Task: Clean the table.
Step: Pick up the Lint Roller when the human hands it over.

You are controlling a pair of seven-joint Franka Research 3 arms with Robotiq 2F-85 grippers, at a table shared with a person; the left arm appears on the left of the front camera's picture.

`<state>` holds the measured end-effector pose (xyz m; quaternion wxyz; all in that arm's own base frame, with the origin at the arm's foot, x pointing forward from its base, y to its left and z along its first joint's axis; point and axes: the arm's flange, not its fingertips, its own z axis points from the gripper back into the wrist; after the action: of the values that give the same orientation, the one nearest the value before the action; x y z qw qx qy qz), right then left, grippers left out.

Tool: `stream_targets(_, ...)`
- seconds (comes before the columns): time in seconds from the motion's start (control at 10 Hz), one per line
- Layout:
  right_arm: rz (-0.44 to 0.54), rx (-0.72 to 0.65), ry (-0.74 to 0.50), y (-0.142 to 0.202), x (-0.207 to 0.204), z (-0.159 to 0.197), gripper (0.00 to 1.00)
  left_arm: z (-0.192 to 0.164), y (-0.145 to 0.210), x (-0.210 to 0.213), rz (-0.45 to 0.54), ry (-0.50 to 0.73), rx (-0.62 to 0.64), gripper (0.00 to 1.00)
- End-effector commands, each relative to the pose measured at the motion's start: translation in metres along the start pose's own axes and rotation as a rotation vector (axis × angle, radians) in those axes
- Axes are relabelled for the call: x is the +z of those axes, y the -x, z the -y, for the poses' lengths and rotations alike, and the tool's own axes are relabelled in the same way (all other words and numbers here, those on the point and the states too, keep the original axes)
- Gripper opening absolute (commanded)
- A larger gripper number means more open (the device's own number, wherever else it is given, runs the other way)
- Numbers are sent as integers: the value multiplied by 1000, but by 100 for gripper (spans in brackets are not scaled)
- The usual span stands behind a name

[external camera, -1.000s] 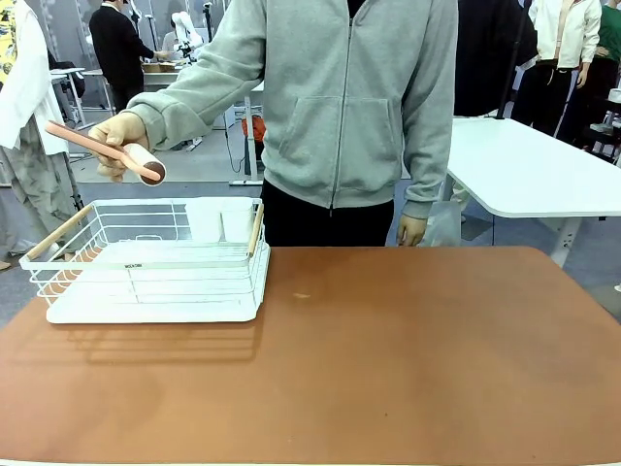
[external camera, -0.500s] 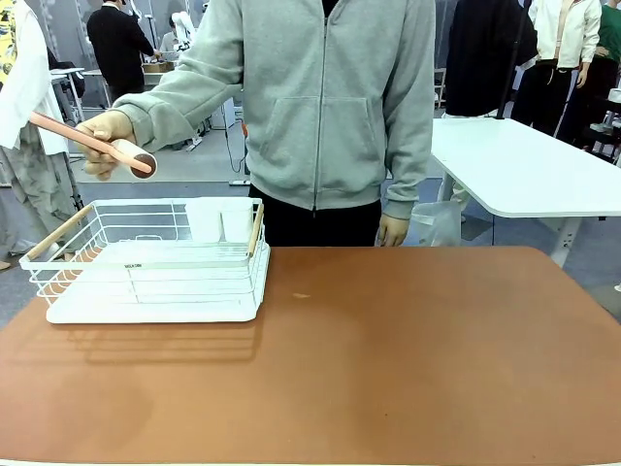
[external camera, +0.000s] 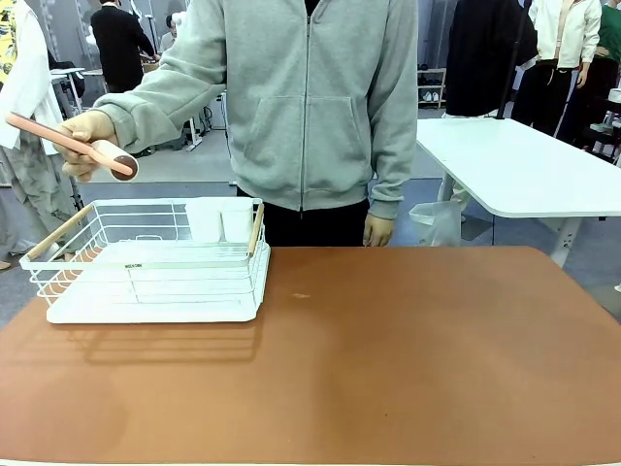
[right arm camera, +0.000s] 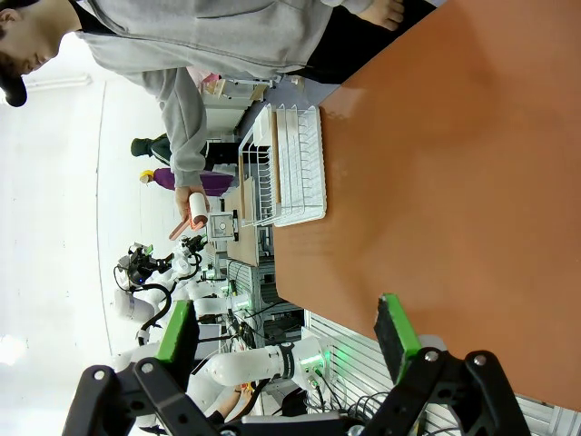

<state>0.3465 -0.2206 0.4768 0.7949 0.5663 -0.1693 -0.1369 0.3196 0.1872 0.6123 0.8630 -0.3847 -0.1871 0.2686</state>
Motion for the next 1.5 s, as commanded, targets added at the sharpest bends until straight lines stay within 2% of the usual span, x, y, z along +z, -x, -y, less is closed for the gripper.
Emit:
stream_targets(0.0, 5, 9, -15, 0, 1, -3, 100, 1, -3, 1, 14, -10, -20, 100)
stream_targets(0.4, 5, 9, -15, 0, 1, -3, 100, 0, 0, 0, -1, 0, -1, 100)
stream_targets(0.6, 5, 9, -15, 0, 1, -3, 100, 27, 19, -13, -4, -75, -66, 100)
stream_targets(1.1, 5, 9, -15, 0, 1, -3, 100, 51, 41, -63, 42, -140, -10, 100)
stream_targets(1.4, 5, 9, -15, 0, 1, -3, 100, 55, 53, -90, 87, -175, 81, 100)
